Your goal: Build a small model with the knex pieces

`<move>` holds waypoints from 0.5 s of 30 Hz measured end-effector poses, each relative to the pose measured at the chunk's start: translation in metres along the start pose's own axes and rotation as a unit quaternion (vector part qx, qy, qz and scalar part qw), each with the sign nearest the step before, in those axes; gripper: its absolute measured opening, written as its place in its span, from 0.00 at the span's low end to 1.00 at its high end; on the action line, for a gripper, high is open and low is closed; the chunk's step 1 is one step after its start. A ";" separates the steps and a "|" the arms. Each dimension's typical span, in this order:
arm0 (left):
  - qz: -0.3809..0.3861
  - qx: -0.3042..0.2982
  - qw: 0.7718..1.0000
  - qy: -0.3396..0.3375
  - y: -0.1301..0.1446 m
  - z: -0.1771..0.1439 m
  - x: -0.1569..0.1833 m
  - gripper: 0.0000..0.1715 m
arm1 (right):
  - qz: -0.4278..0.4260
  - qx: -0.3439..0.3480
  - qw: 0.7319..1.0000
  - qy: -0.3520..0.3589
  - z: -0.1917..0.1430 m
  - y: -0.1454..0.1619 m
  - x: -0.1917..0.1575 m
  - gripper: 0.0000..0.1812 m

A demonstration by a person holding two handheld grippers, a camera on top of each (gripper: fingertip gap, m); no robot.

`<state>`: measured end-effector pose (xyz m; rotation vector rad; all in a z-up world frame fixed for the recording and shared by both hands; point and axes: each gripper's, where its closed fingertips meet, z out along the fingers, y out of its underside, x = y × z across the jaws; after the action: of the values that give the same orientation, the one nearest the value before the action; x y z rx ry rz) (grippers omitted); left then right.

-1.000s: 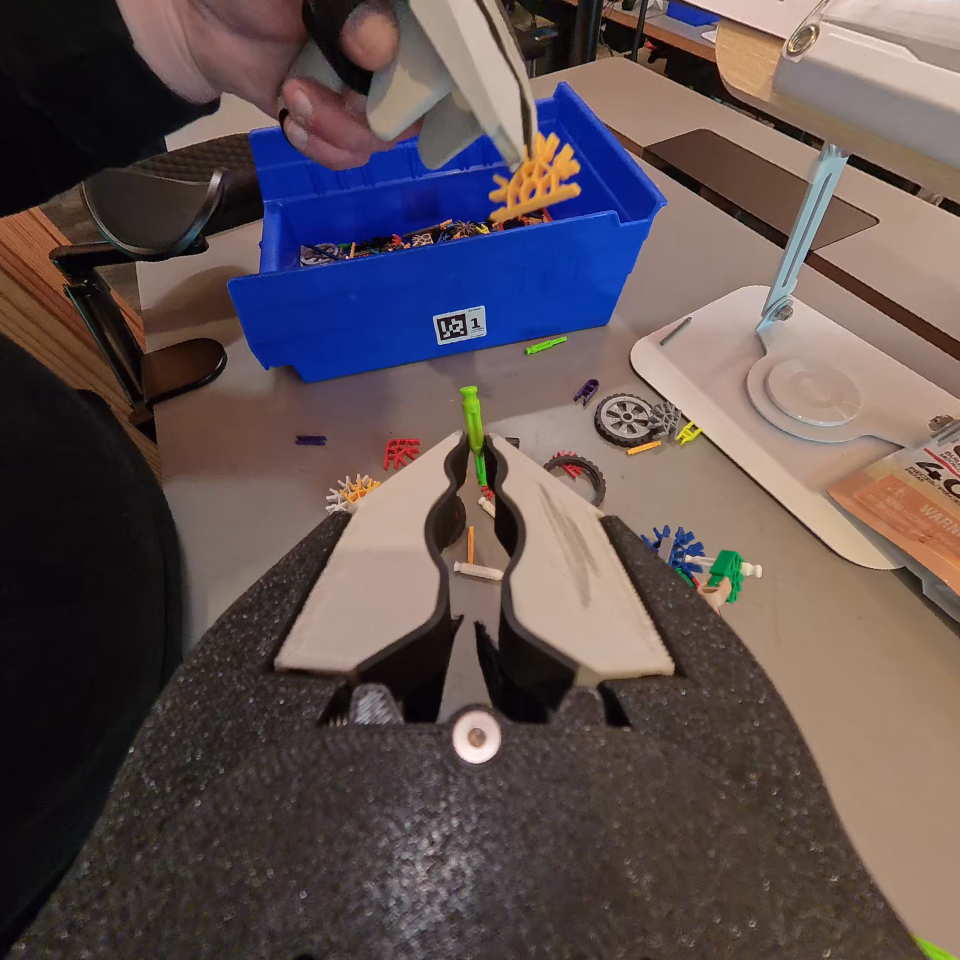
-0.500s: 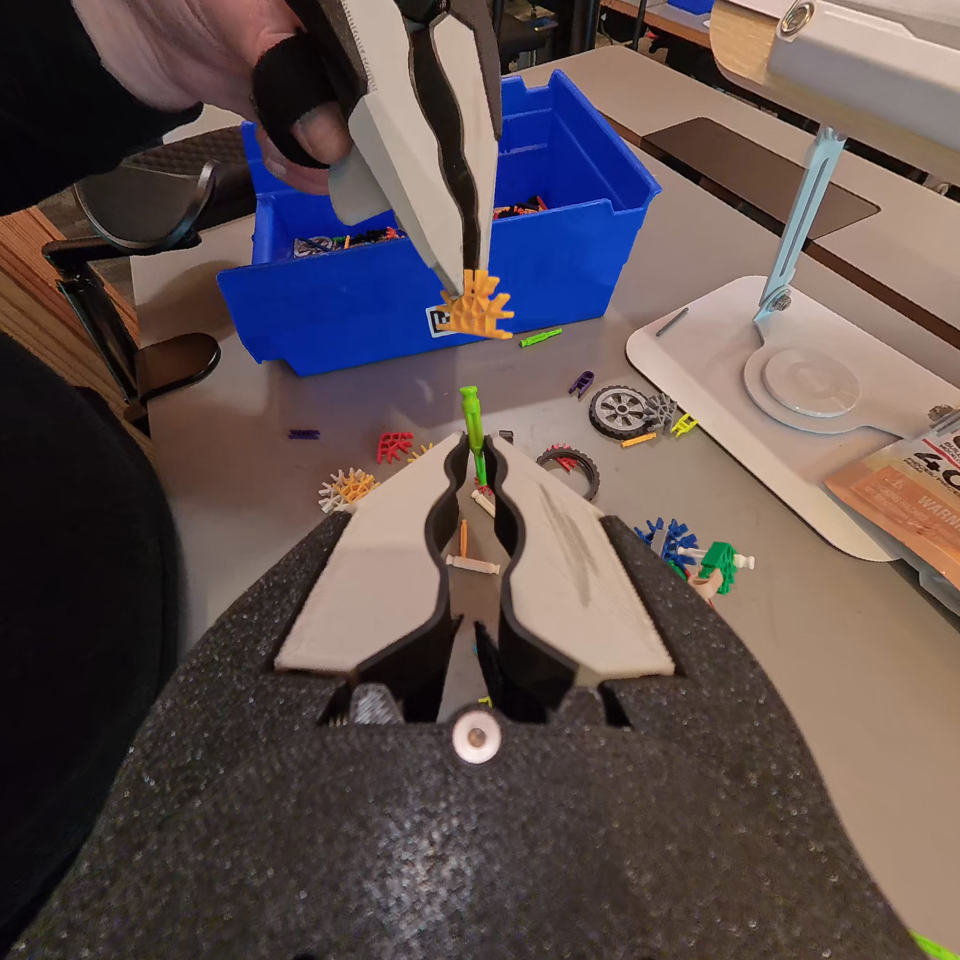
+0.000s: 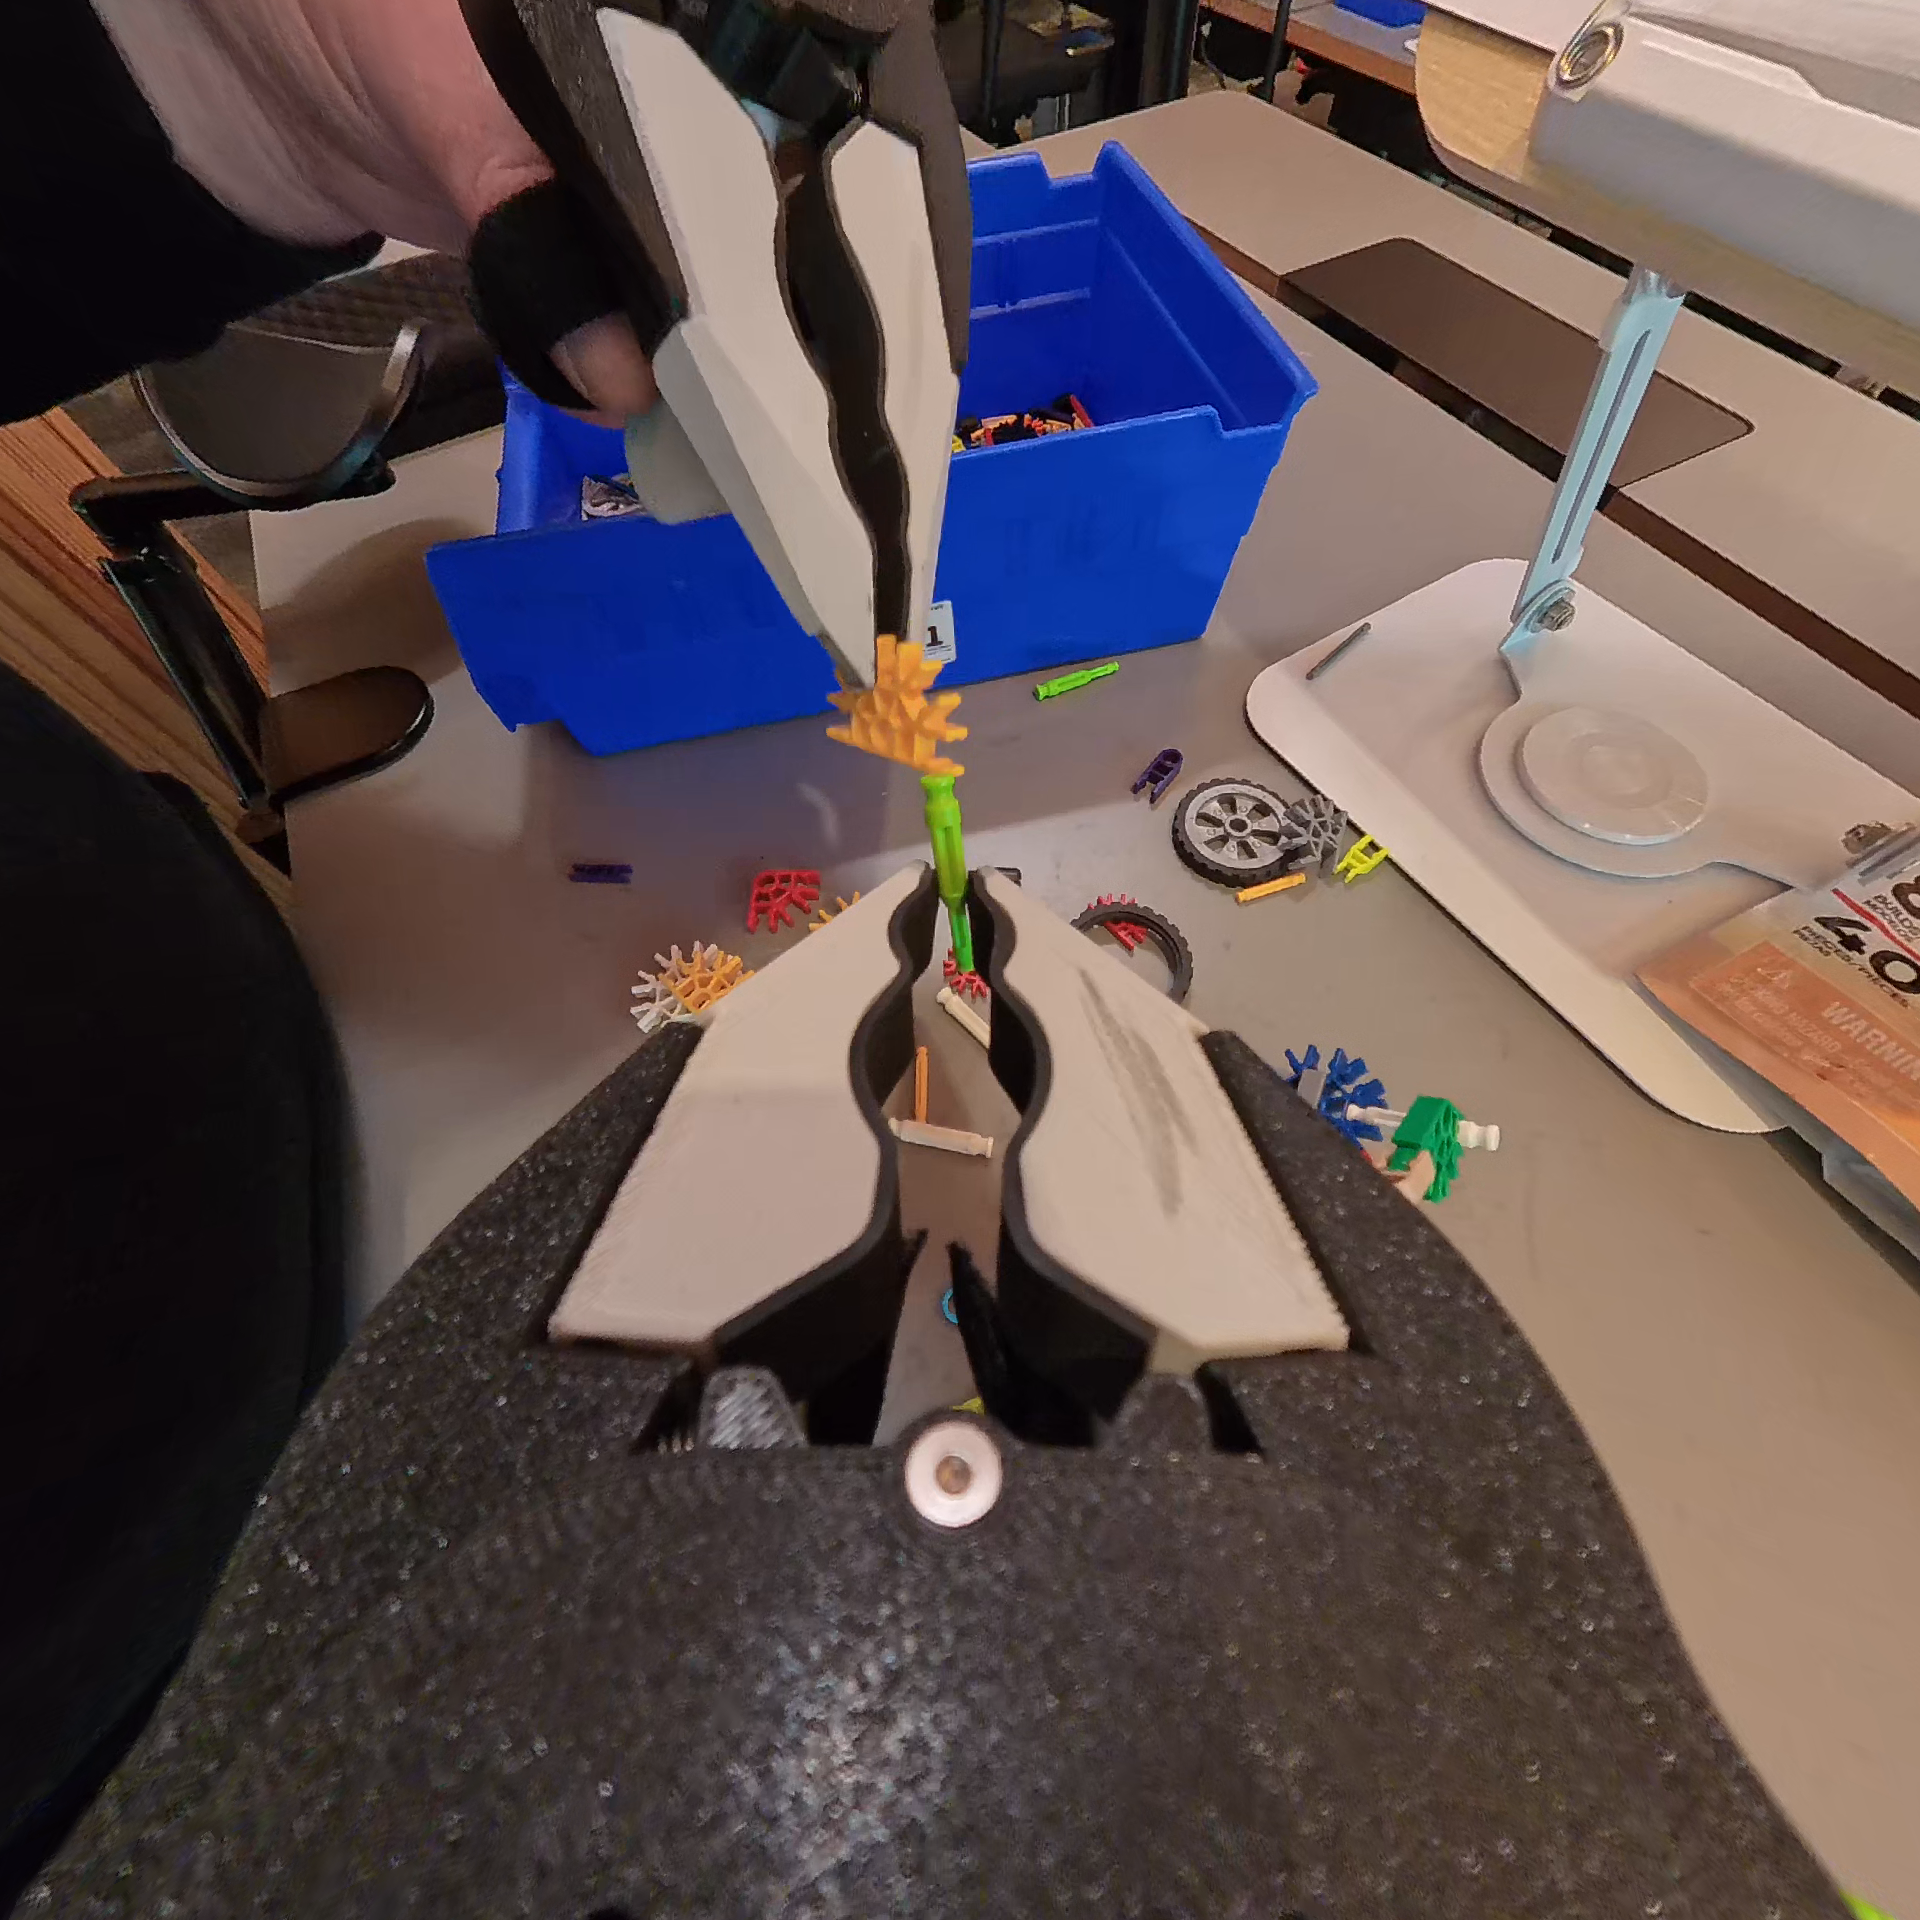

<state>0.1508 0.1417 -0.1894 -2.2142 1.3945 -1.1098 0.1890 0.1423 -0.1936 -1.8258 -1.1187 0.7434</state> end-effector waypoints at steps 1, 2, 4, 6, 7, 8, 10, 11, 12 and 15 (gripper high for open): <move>-0.001 0.001 1.000 0.008 0.000 0.002 0.003 0.02 | 0.000 0.000 1.000 0.001 0.000 0.000 0.000 0.03; -0.001 0.002 1.000 0.015 0.000 0.003 0.007 0.02 | 0.000 -0.001 1.000 0.002 -0.001 0.000 -0.001 0.03; 0.004 -0.004 1.000 0.017 0.003 0.006 0.011 0.02 | 0.000 -0.002 1.000 0.006 -0.003 0.000 -0.001 0.03; 0.008 -0.007 1.000 0.022 0.003 0.008 0.016 0.02 | 0.001 -0.003 1.000 0.011 -0.005 0.001 -0.002 0.03; 0.009 -0.007 1.000 0.026 0.003 0.009 0.019 0.02 | 0.001 -0.004 1.000 0.014 -0.007 0.001 -0.002 0.03; 0.010 -0.007 1.000 0.029 0.003 0.010 0.021 0.02 | 0.002 -0.004 1.000 0.017 -0.009 0.002 -0.003 0.03; 0.014 -0.009 0.999 0.037 0.004 0.013 0.028 0.02 | 0.006 -0.004 1.000 0.025 -0.013 0.003 -0.004 0.03; 0.015 -0.011 0.999 0.040 0.004 0.015 0.032 0.02 | 0.008 -0.004 1.000 0.029 -0.015 0.003 -0.005 0.03; 0.017 -0.012 0.999 0.047 0.004 0.017 0.038 0.02 | 0.010 -0.004 0.999 0.034 -0.018 0.004 -0.005 0.03; 0.025 -0.017 0.997 0.067 0.006 0.026 0.058 0.02 | 0.018 -0.006 0.999 0.050 -0.028 0.008 -0.007 0.03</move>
<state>0.1795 0.0850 -0.1840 -2.1499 1.5258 -1.2459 0.2118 0.1245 -0.1872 -1.8754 -1.0302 0.6594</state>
